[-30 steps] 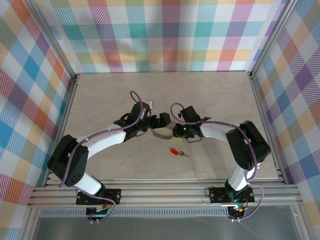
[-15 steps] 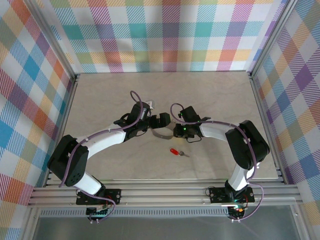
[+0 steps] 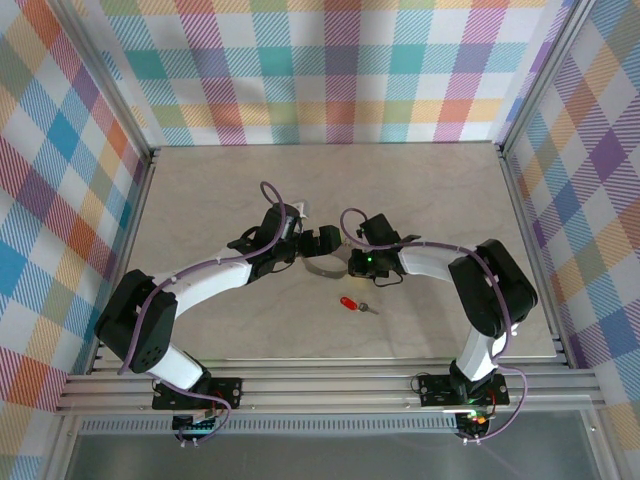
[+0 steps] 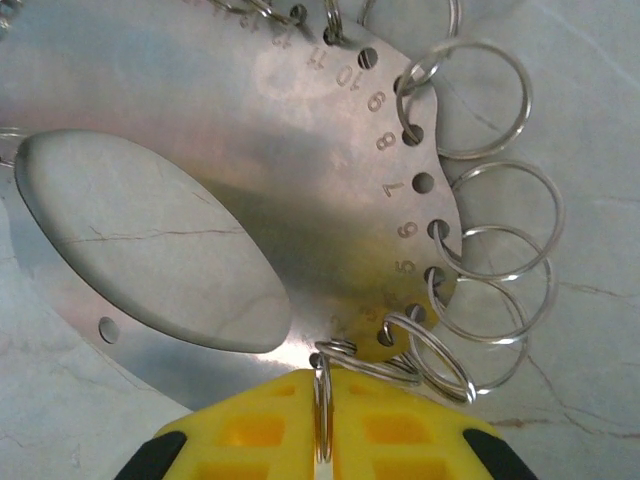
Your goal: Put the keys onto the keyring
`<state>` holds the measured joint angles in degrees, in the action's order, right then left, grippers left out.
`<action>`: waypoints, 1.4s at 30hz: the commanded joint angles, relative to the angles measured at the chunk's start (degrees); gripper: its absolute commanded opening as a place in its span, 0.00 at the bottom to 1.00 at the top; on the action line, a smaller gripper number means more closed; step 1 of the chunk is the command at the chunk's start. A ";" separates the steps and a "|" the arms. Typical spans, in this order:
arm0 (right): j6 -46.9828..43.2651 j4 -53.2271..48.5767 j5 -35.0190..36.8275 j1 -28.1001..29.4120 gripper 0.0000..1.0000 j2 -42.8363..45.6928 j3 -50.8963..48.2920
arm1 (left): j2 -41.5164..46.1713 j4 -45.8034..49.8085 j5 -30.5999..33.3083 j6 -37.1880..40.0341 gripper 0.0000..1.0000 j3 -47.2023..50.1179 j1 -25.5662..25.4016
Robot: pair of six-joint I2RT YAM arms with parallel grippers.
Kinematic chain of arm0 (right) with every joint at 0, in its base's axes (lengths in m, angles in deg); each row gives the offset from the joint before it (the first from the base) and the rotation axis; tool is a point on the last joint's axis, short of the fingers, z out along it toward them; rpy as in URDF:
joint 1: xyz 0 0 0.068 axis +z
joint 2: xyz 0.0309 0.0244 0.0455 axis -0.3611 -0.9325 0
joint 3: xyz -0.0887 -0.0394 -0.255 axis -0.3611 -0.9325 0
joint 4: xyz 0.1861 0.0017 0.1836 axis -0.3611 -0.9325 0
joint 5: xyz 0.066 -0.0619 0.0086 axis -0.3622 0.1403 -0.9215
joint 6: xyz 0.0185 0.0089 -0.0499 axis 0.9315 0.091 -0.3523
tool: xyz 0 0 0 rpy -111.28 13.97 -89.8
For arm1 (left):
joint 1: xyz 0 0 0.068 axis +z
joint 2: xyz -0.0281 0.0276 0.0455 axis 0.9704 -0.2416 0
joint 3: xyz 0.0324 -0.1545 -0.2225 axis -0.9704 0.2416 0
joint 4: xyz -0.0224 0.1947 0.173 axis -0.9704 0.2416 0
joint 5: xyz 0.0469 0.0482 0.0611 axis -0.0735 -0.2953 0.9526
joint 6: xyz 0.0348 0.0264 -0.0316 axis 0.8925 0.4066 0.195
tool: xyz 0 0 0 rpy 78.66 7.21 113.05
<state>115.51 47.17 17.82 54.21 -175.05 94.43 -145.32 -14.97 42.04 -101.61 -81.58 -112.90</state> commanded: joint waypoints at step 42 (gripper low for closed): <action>1.40 2.37 0.54 0.32 0.19 1.52 -2.80 | 0.29 -1.61 -1.23 -0.27 1.00 -0.59 -0.21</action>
<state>116.19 50.57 17.18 54.21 -175.01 92.92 -145.32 -15.01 42.00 -101.42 -81.60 -112.90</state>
